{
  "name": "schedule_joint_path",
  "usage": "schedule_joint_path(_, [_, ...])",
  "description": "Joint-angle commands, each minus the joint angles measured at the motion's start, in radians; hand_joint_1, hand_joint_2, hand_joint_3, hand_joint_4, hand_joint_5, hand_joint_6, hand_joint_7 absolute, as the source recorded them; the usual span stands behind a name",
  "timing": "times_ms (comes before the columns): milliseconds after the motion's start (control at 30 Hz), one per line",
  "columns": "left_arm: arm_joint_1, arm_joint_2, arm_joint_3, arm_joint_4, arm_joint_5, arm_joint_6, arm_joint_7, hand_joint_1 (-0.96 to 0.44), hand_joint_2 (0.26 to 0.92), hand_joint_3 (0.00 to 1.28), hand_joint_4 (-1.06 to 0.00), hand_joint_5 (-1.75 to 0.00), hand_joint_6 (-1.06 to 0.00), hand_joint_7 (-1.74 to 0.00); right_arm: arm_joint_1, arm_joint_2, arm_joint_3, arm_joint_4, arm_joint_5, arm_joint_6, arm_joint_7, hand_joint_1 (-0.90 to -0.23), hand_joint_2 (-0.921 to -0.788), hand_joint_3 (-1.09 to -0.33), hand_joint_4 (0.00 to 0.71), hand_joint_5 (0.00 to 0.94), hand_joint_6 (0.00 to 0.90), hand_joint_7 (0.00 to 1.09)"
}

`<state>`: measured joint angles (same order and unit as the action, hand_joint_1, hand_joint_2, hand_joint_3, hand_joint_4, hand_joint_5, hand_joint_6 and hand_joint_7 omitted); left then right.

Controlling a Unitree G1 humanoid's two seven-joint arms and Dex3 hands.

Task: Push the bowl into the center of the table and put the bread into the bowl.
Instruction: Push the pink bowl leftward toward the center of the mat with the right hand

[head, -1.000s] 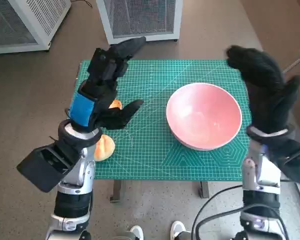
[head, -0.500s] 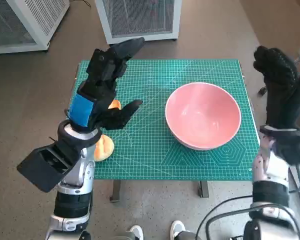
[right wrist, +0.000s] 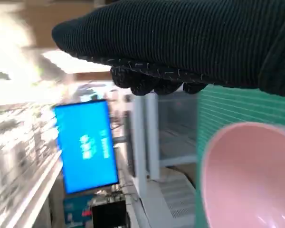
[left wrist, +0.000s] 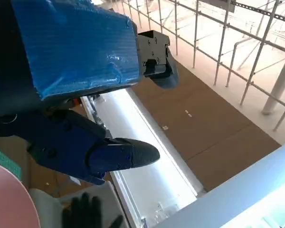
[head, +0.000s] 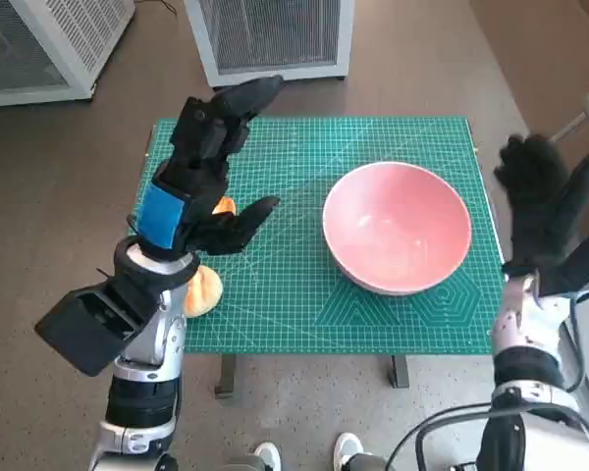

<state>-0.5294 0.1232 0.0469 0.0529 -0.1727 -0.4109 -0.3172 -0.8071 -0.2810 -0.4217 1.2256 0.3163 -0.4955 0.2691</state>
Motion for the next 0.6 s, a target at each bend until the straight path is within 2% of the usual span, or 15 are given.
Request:
schedule_joint_path(33, [0.015, 0.006, 0.003, -0.015, -0.007, -0.004, -0.001, -0.51, 0.884, 0.39, 0.0, -0.5, 0.0, -0.71, 0.019, 0.021, -0.02, 0.054, 0.008, 0.079, -0.031, -0.311, -0.912, -0.553, 0.266, 0.0, 0.174, 0.39])
schedule_joint_path(267, [0.022, 0.014, 0.005, -0.019, -0.011, -0.007, -0.007, -0.51, 0.887, 0.39, 0.0, -0.51, 0.0, -0.71, 0.024, 0.045, -0.029, 0.072, -0.001, 0.134, -0.057, -0.306, -0.92, -0.541, 0.275, 0.005, 0.196, 0.36])
schedule_joint_path(467, [0.026, 0.022, 0.009, -0.022, -0.019, -0.003, -0.014, -0.52, 0.891, 0.38, 0.0, -0.51, 0.0, -0.71, 0.025, 0.066, -0.028, 0.077, -0.012, 0.164, -0.07, -0.303, -0.918, -0.544, 0.268, 0.001, 0.228, 0.32])
schedule_joint_path(600, [0.028, 0.028, 0.011, -0.024, -0.024, 0.005, -0.018, -0.52, 0.896, 0.37, 0.0, -0.5, 0.0, -0.7, 0.018, 0.082, -0.031, 0.076, -0.009, 0.174, -0.059, -0.306, -0.916, -0.545, 0.271, 0.003, 0.23, 0.3])
